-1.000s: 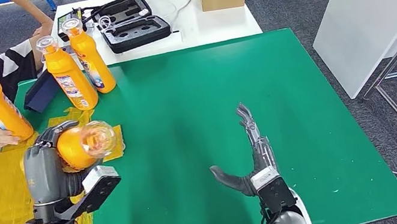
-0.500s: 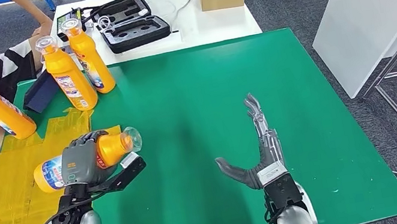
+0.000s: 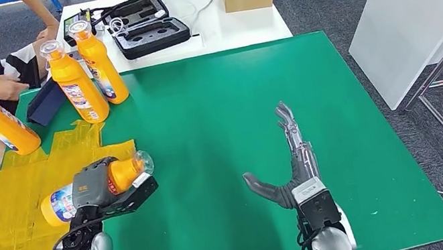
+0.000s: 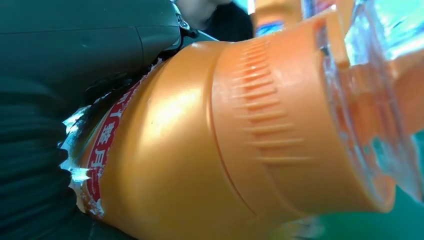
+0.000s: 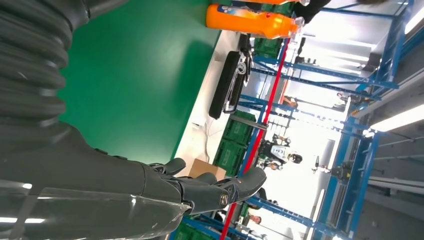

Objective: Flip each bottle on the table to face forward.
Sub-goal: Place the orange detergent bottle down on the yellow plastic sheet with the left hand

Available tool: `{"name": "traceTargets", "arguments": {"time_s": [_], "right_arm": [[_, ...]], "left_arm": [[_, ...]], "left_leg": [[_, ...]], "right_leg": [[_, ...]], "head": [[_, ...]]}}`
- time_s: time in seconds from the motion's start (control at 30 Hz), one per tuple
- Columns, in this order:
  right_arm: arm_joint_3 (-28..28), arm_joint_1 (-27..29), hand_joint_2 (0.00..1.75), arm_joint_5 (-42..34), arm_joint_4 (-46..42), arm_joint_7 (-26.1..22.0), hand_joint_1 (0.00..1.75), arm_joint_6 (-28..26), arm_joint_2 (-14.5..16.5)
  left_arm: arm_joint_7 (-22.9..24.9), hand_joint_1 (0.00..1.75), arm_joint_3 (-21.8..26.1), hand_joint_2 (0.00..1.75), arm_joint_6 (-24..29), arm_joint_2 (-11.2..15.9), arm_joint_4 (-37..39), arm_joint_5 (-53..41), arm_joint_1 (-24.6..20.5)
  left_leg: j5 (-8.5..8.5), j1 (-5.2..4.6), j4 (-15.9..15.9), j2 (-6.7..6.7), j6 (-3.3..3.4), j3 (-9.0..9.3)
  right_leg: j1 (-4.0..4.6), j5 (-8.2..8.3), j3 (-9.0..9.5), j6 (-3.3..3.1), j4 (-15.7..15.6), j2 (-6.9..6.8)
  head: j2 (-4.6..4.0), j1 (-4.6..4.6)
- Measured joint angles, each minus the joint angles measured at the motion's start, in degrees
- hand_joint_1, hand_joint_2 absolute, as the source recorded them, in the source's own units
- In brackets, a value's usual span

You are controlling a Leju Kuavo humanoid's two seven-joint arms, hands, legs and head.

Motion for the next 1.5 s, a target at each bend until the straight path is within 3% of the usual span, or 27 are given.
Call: {"name": "traceTargets", "arguments": {"time_s": [0.17,0.3,0.5,0.7,1.03,1.3,1.4,1.5], "right_arm": [[0.66,-0.44,1.75,-0.52,0.0,0.1,0.0,-0.19,-0.49],[1.56,-0.51,1.75,-0.85,0.02,0.28,0.0,-0.74,-0.95],[2.69,-0.94,1.75,-0.99,0.21,0.38,0.0,-1.16,-1.55],[2.92,-1.09,1.75,-1.17,0.36,0.52,0.0,-1.49,-1.79],[2.92,-1.1,1.75,-1.18,0.44,0.58,0.0,-1.62,-1.85],[2.8,-1.03,1.75,-1.27,0.5,1.42,0.0,-1.4,-1.91],[2.69,-0.83,1.75,-1.27,0.5,1.46,0.0,-0.9,-1.96],[2.57,-0.42,1.75,-1.56,0.51,1.35,0.0,-0.05,-1.99]], "left_arm": [[9.52,1.69,0.58,1.75,6.69,3.45,11.29,-3.42,-4.21],[14.34,0.01,-2.59,1.75,8.58,6.24,17.57,-3.51,-6.33],[18.46,0.0,-7.29,1.75,6.85,8.06,24.53,-3.48,-9.24],[13.05,0.0,-6.0,1.75,5.5,8.28,28.31,-1.21,-10.89],[10.34,0.0,-3.78,1.75,4.73,8.04,29.65,0.25,-11.39],[-6.04,0.0,5.07,1.75,3.28,5.15,28.09,9.04,-10.23],[-13.58,0.0,7.38,1.75,1.97,3.15,24.07,14.04,-7.99],[-22.0,0.0,7.6,1.75,-3.93,0.31,16.33,22.91,-3.51]], "left_leg": [[0.01,0.01,0.0,0.0,-0.01,0.02],[0.0,0.01,-0.01,0.0,-0.01,0.02],[-0.02,0.0,-0.04,-0.07,-0.03,0.31],[-0.02,-0.01,-0.07,-0.07,-0.09,0.71],[0.01,-0.01,-0.07,-0.08,-0.1,0.95],[0.03,-0.04,-0.06,-0.34,-0.07,1.0],[0.04,-0.07,-0.06,-0.55,-0.05,0.96],[0.04,-0.14,-0.05,-0.57,-0.03,0.85]], "right_leg": [[0.01,0.0,0.01,0.0,0.02,0.0],[0.0,0.0,0.01,0.0,0.02,0.0],[0.0,-0.03,0.37,-0.01,0.01,-0.04],[0.01,-0.04,0.69,-0.04,0.02,-0.04],[0.0,-0.03,0.96,-0.04,0.02,-0.04],[-0.03,-0.04,0.99,-0.03,0.02,-0.32],[-0.07,-0.12,0.69,0.0,0.01,-0.53],[-0.15,-0.17,0.71,0.11,0.01,-0.54]], "head": [[0.0,0.0],[0.0,-0.01],[0.0,0.01],[0.0,-0.02],[0.0,-0.01],[0.0,-0.03],[0.0,-0.02],[0.0,-0.01]]}}
